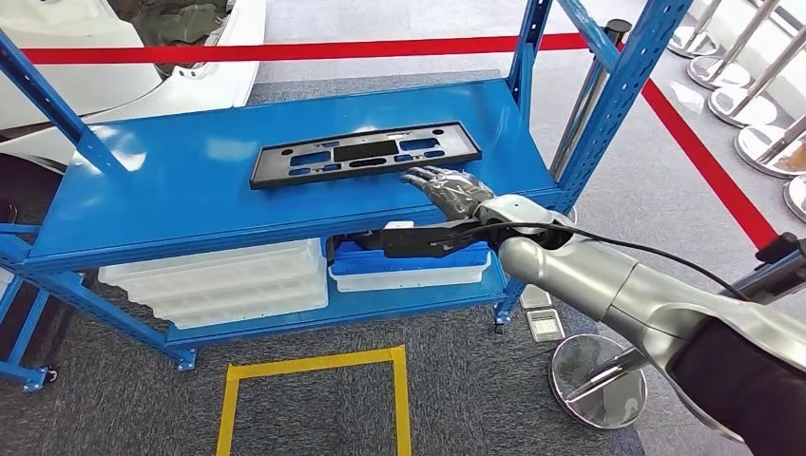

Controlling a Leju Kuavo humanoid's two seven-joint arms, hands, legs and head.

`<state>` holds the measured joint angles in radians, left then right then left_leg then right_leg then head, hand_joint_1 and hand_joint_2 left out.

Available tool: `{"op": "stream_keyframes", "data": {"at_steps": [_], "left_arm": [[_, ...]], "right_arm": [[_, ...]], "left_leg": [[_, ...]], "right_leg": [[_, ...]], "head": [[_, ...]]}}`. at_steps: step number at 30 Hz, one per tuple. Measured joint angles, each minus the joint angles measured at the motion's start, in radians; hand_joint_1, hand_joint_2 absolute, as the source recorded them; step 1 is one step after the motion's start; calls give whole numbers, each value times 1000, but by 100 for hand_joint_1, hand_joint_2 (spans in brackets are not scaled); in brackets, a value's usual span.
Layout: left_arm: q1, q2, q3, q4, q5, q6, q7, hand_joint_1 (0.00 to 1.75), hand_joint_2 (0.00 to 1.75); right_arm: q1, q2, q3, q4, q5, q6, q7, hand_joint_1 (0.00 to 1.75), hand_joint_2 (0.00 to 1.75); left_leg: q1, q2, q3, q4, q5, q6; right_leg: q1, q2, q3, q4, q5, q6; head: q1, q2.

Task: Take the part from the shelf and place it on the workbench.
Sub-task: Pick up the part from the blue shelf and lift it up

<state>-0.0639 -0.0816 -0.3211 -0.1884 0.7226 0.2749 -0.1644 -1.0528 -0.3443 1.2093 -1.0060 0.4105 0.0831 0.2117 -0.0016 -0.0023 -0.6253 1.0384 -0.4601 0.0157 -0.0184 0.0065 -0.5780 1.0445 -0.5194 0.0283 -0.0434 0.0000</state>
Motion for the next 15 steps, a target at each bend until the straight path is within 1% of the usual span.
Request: {"op": "stream_keyframes", "data": {"at_steps": [1,2,3,4,5,6,7,8,9,10,11,12,13,15], "left_arm": [[0,0,0,0,0,0,0,0,0],[0,0,0,0,0,0,0,0,0],[-1,0,0,0,0,0,0,0,0],[-1,0,0,0,0,-1,0,0,0],[-1,0,-1,0,1,-2,0,0,0],[0,0,-2,0,1,-2,0,0,0],[1,0,-3,0,1,-3,0,0,0],[1,0,-5,0,1,-3,0,0,0],[1,0,-6,0,2,-4,0,0,0],[0,0,-7,0,2,-5,0,0,0],[0,0,-9,0,2,-6,0,0,0],[0,0,-10,0,2,-6,1,0,0],[0,0,-11,0,2,-7,1,0,0],[0,0,-14,0,3,-9,2,0,0]], "right_arm": [[-1,0,2,0,0,0,0,0,175],[-3,0,4,0,0,0,0,0,175],[-3,0,7,0,0,1,0,0,175],[-2,0,10,0,0,2,0,0,175],[0,-1,14,0,0,3,0,0,175],[2,-2,18,0,-1,5,1,0,175],[4,-3,21,0,-2,8,2,0,175],[4,-3,23,0,-3,9,4,0,175],[4,-3,24,0,-4,10,6,0,175],[2,-4,25,0,-5,11,8,0,175],[1,-5,26,0,-6,12,10,0,175],[1,-6,28,0,-7,12,11,0,175],[1,-8,29,1,-9,13,13,0,175],[1,-14,30,2,-11,13,17,0,175]], "left_leg": [[3,1,8,-10,1,4],[6,2,16,-20,3,9],[7,3,22,-25,2,13],[6,3,25,-26,0,16],[5,3,27,-25,-3,18],[5,2,29,-23,-7,20],[5,2,31,-20,-11,19],[5,2,35,-16,-17,18],[5,2,38,-11,-24,15],[4,2,39,-5,-31,10],[3,2,39,0,-37,6],[2,2,39,4,-42,1],[1,2,38,5,-43,-3],[2,2,42,6,-49,-12]], "right_leg": [[1,-1,-4,14,-10,5],[2,-2,-19,51,-29,8],[1,-2,-47,107,-54,10],[1,-2,-83,172,-78,11],[1,-2,-119,229,-93,13],[1,-2,-143,259,-92,14],[1,-2,-150,254,-71,15],[1,-3,-139,211,-33,14],[1,-4,-116,145,8,12],[3,-5,-91,83,38,10],[5,-5,-73,37,54,6],[7,-5,-63,14,56,1],[10,-3,-60,11,50,-5],[8,-2,-55,3,50,-15]], "head": [[5,0],[11,0],[17,0],[23,0],[27,0],[32,0],[38,0],[43,0],[49,0],[53,0],[55,0],[55,0],[54,0],[53,0]]}}
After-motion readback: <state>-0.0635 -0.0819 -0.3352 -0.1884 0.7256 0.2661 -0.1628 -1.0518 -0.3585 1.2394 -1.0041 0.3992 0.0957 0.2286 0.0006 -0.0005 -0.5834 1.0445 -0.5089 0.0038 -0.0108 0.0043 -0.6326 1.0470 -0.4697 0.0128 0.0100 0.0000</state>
